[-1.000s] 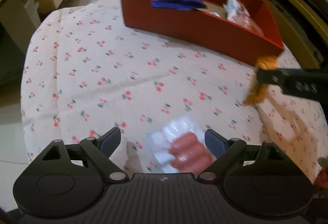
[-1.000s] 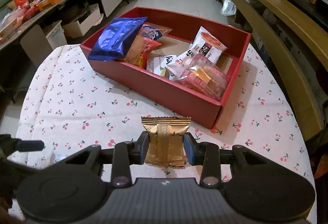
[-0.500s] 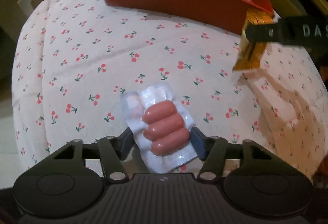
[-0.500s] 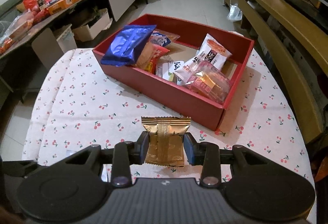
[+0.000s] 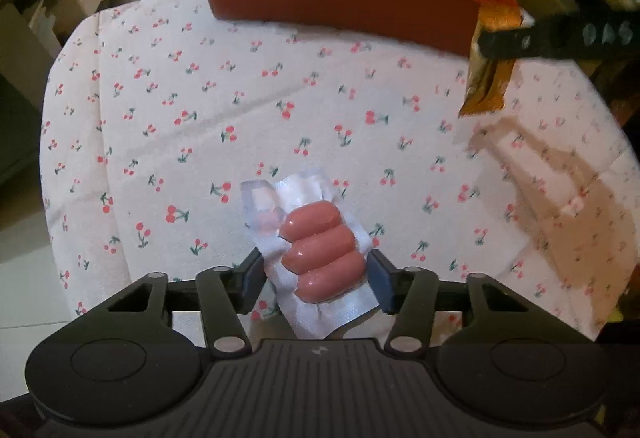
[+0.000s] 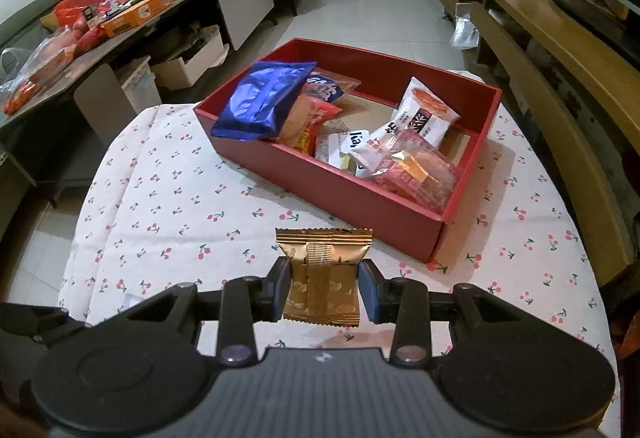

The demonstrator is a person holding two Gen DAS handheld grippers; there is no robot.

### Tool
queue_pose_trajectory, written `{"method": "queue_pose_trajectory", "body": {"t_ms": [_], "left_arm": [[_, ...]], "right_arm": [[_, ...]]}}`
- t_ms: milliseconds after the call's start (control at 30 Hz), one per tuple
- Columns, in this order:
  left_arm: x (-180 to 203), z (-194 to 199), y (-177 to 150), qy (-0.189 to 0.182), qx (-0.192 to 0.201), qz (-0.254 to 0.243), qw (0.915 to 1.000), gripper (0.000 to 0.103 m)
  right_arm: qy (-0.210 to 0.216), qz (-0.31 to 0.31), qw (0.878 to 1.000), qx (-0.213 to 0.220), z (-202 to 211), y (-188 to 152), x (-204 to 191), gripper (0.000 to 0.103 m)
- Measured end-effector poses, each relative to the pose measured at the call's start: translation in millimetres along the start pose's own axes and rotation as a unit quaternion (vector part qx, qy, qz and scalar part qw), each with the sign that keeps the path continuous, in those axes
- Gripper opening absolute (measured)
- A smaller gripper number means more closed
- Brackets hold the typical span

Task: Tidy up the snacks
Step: 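Carry the sausage pack and gold wafer into the red tray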

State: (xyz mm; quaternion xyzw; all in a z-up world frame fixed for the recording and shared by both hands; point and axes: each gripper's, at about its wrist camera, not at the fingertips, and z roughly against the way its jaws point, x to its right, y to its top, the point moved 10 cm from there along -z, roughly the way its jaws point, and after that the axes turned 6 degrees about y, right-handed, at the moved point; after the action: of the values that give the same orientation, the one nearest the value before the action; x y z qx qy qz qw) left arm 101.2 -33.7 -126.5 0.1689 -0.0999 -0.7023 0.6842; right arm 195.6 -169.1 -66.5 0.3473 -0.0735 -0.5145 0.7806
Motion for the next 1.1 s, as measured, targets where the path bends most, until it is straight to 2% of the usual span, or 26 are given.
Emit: {"method": "queue_pose_trajectory", "body": {"t_ms": [67, 133, 200, 267, 333, 367, 433, 500, 567, 600, 667, 767, 867, 967, 1100], "left_arm": [[-2.1, 8.1, 7.3, -0.004, 0.01, 0.003, 0.9999, 0.04], [-2.1, 10.6, 11.7, -0.014, 0.006, 0.0, 0.9999, 0.04], [-1.1, 3.7, 12.6, -0.005, 0.002, -0.004, 1.0, 0.046], [2.0, -5.7, 11.6, -0.005, -0.001, -0.005, 1.0, 0.06], [3.3, -16.3, 9.6, -0.003, -0.014, 0.005, 0.9999, 0.067], [4.9, -20.1, 10.1, -0.002, -0.017, 0.008, 0.9998, 0.073], [9.5, -24.2, 12.8, 0.004, -0.008, 0.002, 1.0, 0.076], [14.4, -27.0, 15.2, 0.021, 0.005, -0.015, 0.9997, 0.083], [12.4, -34.1, 18.8, 0.019, 0.017, -0.007, 0.9997, 0.095], [9.3, -36.0, 19.5, 0.01, 0.017, 0.005, 0.9998, 0.095], [7.9, -31.7, 17.7, 0.011, 0.016, -0.012, 0.9997, 0.084], [7.3, -23.0, 8.3, 0.005, 0.001, -0.03, 0.9995, 0.078], [5.0, -20.2, 2.7, 0.002, -0.002, -0.03, 0.9995, 0.077], [2.9, -15.8, 5.2, -0.024, -0.003, -0.01, 0.9997, 0.075], [-0.1, -9.0, 8.9, -0.033, 0.008, -0.002, 0.9994, 0.075]], "right_arm": [[-0.001, -0.004, 1.0, 0.001, 0.2, 0.3, 1.5, 0.041], [-0.003, -0.005, 1.0, 0.0, 0.0, 0.9, 3.2, 0.041], [-0.004, -0.007, 1.0, -0.002, -2.0, 0.6, 4.0, 0.041], [-0.005, -0.006, 1.0, -0.006, -4.5, -0.6, 2.9, 0.041], [-0.006, -0.003, 1.0, -0.009, -7.1, -1.9, 1.4, 0.041], [-0.006, -0.002, 1.0, -0.011, -8.6, -2.5, 0.9, 0.041], [-0.005, -0.001, 1.0, -0.015, -11.1, -3.3, -0.2, 0.041], [-0.005, 0.0, 1.0, -0.016, -11.8, -3.7, -0.3, 0.041], [-0.005, -0.002, 1.0, -0.016, -11.3, -4.3, 0.6, 0.041], [-0.005, -0.003, 1.0, -0.016, -10.6, -4.4, 1.2, 0.041], [-0.003, -0.006, 1.0, -0.013, -8.1, -4.0, 2.8, 0.041], [-0.003, -0.011, 1.0, -0.008, -4.9, -2.0, 5.7, 0.041], [-0.002, -0.013, 1.0, -0.003, -3.1, 0.1, 5.8, 0.041], [0.0, -0.01, 1.0, 0.0, -2.5, 1.0, 2.5, 0.041], [-0.003, -0.008, 1.0, -0.005, -5.9, -0.5, 1.9, 0.041]]}}
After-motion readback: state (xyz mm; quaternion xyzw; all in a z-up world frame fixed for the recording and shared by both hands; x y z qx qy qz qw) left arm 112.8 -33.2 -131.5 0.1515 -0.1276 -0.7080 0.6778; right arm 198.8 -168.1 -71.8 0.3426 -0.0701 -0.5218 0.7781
